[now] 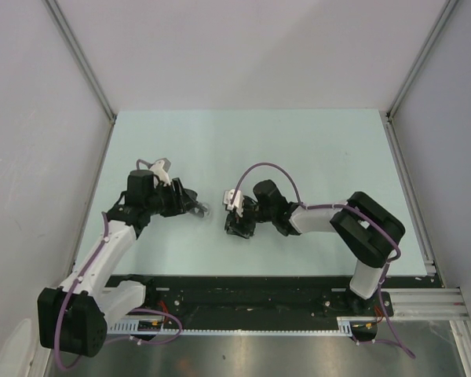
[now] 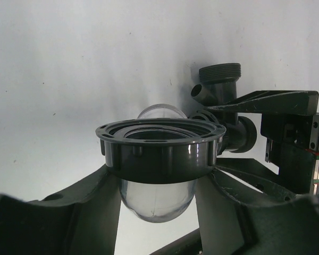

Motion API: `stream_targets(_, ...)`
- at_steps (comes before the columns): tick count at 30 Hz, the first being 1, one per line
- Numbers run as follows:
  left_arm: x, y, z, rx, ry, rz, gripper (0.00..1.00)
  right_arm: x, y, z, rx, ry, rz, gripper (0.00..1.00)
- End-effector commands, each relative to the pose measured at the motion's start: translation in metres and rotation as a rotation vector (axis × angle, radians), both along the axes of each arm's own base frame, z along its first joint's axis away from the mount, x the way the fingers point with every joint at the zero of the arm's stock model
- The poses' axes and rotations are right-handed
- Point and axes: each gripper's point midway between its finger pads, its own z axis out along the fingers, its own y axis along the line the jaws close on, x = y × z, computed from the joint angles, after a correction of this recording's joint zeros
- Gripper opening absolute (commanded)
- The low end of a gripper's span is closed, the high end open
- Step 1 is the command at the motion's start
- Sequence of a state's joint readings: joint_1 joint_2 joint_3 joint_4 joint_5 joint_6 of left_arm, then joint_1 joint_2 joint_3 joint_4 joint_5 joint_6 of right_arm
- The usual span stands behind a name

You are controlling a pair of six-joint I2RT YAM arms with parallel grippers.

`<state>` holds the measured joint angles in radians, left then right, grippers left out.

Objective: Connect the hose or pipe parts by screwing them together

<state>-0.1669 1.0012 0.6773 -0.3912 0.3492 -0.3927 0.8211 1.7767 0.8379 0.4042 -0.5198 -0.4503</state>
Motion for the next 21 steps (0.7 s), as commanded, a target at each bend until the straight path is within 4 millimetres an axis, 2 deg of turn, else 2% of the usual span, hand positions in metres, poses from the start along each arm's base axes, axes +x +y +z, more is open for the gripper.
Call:
stream_targets(1,0.011,-0.007,0.02,-0.048,-0.053,-0.013,0.0,0.003,0.005,-0.005,0.004,-0.037,0.0,0.71)
stream_targets(2,0.011,-0.008,0.019,-0.051,-0.05,-0.017,0.0,0.003,0.006,-0.006,0.003,-0.035,0.003,0.7)
stream_targets(6,0.011,-0.009,0.019,-0.056,-0.049,-0.024,0.0,0.003,0.008,0.003,0.022,-0.053,0.004,0.52)
stream_targets(8,0.01,-0.01,0.021,-0.062,-0.054,-0.034,0.0,0.003,0.01,0.014,0.043,-0.07,0.011,0.51)
stream_targets(9,0.008,-0.013,0.023,-0.075,-0.054,-0.047,0.0,0.003,0.011,0.022,0.059,-0.082,0.014,0.51)
stream_targets(11,0.003,-0.02,0.033,-0.124,-0.059,-0.062,0.0,0.003,0.014,0.053,0.122,-0.115,0.021,0.5)
stream_targets(12,0.0,-0.024,0.04,-0.154,-0.064,-0.08,0.0,0.007,0.011,0.064,0.146,-0.128,0.014,0.51)
stream_targets(13,-0.004,-0.031,0.058,-0.206,-0.081,-0.102,0.0,0.008,0.009,0.086,0.19,-0.142,0.006,0.51)
stream_targets(14,-0.007,-0.035,0.069,-0.234,-0.096,-0.114,0.0,0.007,0.008,0.097,0.217,-0.142,0.015,0.51)
stream_targets(15,-0.008,-0.037,0.08,-0.255,-0.112,-0.12,0.0,0.015,0.002,0.111,0.251,-0.156,-0.001,0.51)
stream_targets(16,-0.011,-0.04,0.104,-0.291,-0.154,-0.126,0.0,0.015,-0.002,0.131,0.295,-0.167,-0.008,0.5)
stream_targets(18,-0.013,-0.042,0.127,-0.32,-0.198,-0.133,0.0,0.014,-0.006,0.157,0.354,-0.195,0.004,0.5)
stream_targets(19,-0.016,-0.043,0.145,-0.344,-0.228,-0.139,0.0,0.016,-0.011,0.168,0.378,-0.207,0.0,0.5)
stream_targets(21,-0.018,-0.045,0.164,-0.374,-0.252,-0.14,0.0,0.01,-0.016,0.194,0.435,-0.222,0.018,0.5)
